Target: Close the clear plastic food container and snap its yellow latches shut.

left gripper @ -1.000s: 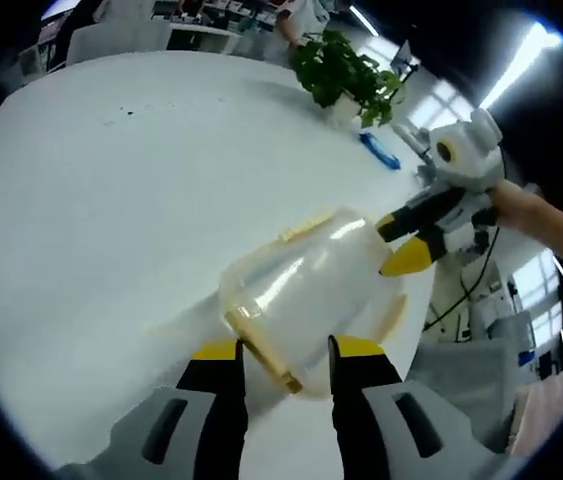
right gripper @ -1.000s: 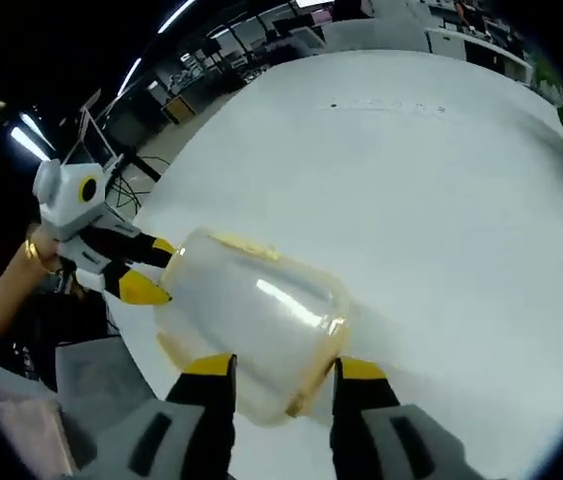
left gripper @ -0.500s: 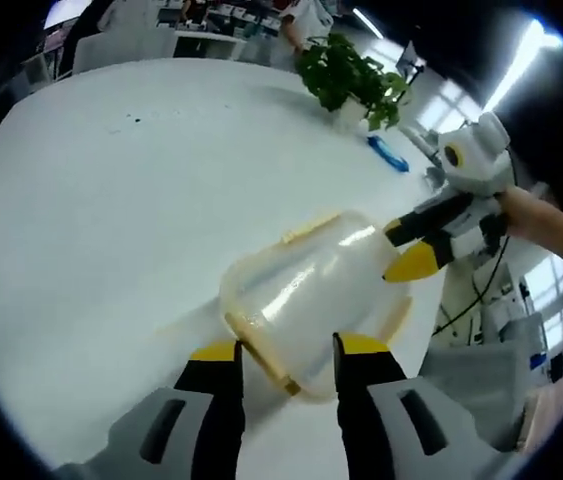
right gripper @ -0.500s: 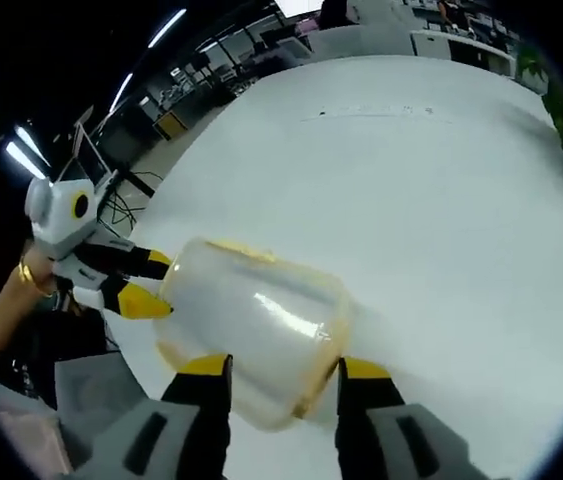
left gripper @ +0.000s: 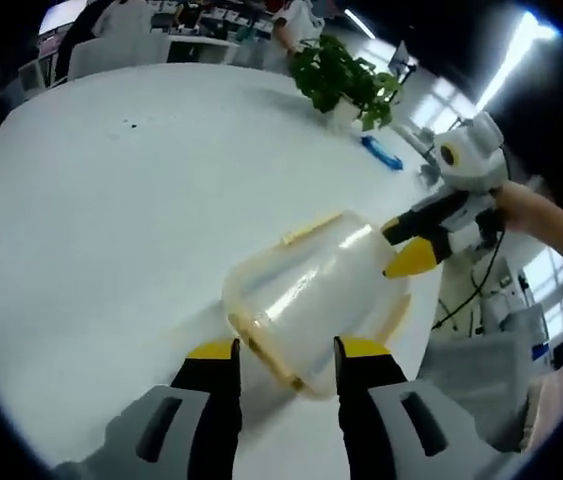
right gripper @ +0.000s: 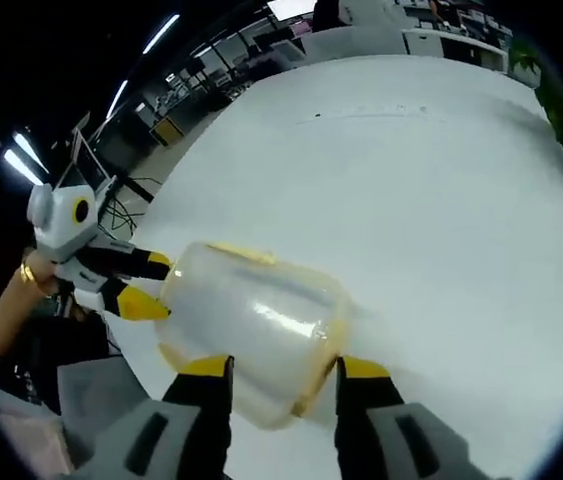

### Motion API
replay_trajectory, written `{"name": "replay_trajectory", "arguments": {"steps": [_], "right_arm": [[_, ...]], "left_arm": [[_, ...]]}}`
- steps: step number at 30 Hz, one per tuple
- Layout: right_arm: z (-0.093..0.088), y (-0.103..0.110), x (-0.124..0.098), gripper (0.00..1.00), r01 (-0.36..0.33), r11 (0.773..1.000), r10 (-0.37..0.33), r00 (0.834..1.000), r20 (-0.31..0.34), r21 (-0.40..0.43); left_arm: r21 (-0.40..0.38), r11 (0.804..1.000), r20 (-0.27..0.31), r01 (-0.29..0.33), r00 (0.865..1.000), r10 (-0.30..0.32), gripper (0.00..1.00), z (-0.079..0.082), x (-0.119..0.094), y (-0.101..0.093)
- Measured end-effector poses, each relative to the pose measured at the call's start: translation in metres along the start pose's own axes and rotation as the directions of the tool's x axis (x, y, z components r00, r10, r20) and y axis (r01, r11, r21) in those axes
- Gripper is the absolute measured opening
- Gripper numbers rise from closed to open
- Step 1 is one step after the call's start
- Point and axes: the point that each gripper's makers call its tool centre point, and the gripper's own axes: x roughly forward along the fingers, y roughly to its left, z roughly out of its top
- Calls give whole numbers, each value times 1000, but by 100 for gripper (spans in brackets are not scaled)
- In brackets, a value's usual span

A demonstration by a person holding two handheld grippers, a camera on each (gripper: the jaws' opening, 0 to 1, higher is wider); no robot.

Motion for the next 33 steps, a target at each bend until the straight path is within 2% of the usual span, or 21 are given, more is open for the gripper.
{"name": "replay_trajectory", "arguments": {"steps": [4,8,12,16,21,22,25,27,30,31,32,33], "right_arm": [[9,2,-8,41,6,999,-5,1000,18,-38],[22,-1,-16,40,34,994,-30,999,44,-104],[35,-1,-20,38,48,987,-37,997,75,-151],[45,13,-20,37,17,978,3,995,97,-210],[43,28,-11,30,-13,963,32,997,68,-268],[42,31,-9,29,-19,963,37,997,64,-269],[39,40,-3,27,-53,962,66,997,41,-270],[36,49,2,27,-88,951,99,995,22,-297],[36,54,8,27,-92,934,101,995,7,-344],[37,55,11,31,-91,929,99,995,4,-359],[42,59,15,31,-96,912,101,995,-9,-398],[42,59,15,32,-96,910,100,995,-10,-403]], "left_arm": [[44,998,36,-46,998,45,47,10,-6,2],[128,988,74,-87,994,78,46,23,-12,2],[202,977,92,-72,994,55,45,29,-10,-8],[259,962,117,-90,991,62,41,35,-6,-13],[312,945,145,-95,988,51,39,41,-1,-23],[332,938,144,-100,988,54,38,41,0,-25],[345,933,141,-101,988,55,35,40,3,-28],[365,926,133,-100,990,54,36,38,5,-29],[406,908,125,-105,990,59,36,36,8,-30],[420,903,116,-95,992,50,37,34,10,-33],[432,899,94,-73,995,35,40,28,16,-37],[445,893,90,-71,995,35,41,26,18,-38]]}}
